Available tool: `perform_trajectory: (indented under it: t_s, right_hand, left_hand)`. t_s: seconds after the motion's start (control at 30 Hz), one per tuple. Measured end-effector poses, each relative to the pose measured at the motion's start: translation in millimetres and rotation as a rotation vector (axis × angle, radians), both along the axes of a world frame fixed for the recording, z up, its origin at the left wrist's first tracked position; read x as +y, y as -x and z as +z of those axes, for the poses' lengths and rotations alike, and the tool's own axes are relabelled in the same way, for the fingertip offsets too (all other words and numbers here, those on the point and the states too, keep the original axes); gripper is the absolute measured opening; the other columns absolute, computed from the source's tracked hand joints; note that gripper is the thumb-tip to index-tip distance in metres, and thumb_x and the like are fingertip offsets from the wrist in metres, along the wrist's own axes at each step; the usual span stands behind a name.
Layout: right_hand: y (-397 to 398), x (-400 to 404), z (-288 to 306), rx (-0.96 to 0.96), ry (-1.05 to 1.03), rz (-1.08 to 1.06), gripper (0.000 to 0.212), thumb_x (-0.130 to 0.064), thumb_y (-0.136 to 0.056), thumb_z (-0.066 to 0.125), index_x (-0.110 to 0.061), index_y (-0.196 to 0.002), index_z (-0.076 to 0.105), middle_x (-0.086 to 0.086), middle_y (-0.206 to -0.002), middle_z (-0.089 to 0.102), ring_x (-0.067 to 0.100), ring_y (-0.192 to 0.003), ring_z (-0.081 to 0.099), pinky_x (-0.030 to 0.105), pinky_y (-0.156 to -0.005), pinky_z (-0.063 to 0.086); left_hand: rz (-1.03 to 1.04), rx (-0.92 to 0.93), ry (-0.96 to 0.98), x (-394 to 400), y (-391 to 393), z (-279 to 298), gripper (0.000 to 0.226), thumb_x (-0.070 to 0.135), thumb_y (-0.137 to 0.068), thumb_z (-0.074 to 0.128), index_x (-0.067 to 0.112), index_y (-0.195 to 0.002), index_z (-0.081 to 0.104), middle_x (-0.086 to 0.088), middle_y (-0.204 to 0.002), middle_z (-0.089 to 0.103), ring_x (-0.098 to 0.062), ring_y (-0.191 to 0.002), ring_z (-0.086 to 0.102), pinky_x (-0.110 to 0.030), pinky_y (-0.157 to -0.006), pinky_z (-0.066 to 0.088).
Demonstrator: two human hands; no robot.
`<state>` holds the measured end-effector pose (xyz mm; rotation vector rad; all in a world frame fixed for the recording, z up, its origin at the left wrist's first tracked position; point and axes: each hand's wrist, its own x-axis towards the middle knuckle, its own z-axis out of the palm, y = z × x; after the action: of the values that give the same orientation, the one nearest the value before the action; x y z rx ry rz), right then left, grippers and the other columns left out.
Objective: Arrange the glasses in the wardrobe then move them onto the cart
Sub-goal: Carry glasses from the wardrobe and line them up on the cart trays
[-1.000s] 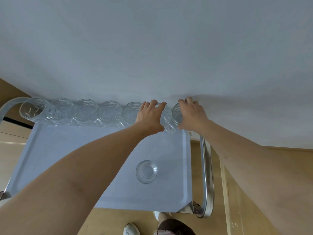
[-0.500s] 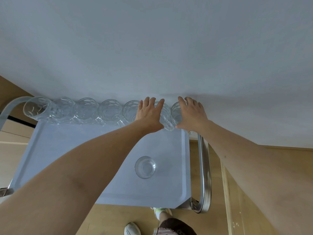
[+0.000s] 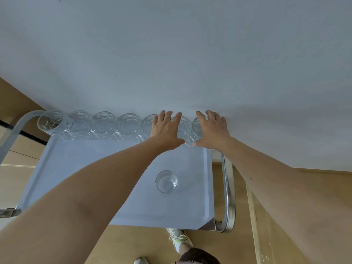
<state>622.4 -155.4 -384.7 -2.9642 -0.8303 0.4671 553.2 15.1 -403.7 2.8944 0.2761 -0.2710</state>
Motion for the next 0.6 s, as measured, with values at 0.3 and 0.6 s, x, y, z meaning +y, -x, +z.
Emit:
perform_trajectory:
  t_s: [0.3,0.6]
  right_hand:
    - [78,10,16,-0.061,-0.011,-0.012,0.101,-0.040,-0.074,0.077,-0.022,-0.155,0.019,0.013,-0.149,0.032,0.035,-0.141,0.028,0.046,-0.114,0.028]
    - [169,4,-6,0.142,-0.022,-0.071,0.110,-0.024,-0.075,0.078,-0.020,-0.159,0.007,0.013,-0.160,0.019,0.033,-0.151,0.012,0.046,-0.120,0.024]
  left_hand:
    - [0.036,-0.102,0.047,20,59,20,0.092,0.050,-0.085,0.070,0.024,-0.157,0.020,-0.013,-0.161,0.023,-0.035,-0.152,0.011,-0.049,-0.125,0.012]
    - [0.051,-0.092,0.115,32,125,24,0.084,0.055,-0.087,0.066,0.025,-0.156,0.027,-0.012,-0.159,0.030,-0.033,-0.149,0.019,-0.050,-0.122,0.019]
